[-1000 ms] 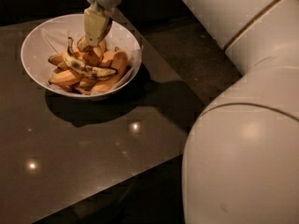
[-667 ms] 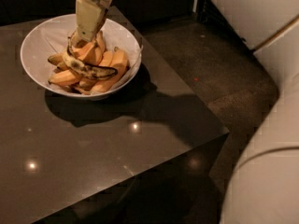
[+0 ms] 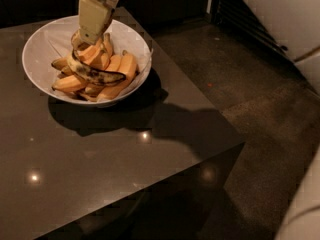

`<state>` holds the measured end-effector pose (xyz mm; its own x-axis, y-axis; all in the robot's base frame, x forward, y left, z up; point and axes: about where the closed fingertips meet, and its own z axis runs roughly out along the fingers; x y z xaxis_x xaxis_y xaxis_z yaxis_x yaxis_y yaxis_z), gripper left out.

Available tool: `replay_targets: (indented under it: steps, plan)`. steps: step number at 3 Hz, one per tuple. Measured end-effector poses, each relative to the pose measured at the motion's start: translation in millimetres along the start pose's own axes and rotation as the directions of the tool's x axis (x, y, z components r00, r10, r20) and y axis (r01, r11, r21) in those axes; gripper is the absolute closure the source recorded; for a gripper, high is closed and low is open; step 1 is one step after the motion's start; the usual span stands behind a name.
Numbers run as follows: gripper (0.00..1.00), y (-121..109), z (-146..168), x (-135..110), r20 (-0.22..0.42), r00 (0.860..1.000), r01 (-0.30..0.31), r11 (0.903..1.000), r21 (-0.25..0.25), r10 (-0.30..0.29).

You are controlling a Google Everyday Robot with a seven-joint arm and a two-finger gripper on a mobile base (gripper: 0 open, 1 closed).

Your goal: Pick banana from white bowl

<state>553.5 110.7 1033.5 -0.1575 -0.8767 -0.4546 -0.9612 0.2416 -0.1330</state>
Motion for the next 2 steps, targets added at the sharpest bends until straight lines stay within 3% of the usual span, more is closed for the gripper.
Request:
replay_targets:
  steps: [2]
  plan:
    - [1.0,48,-21,37,0.131,0.988,-0.084,0.9962,0.022,0.08]
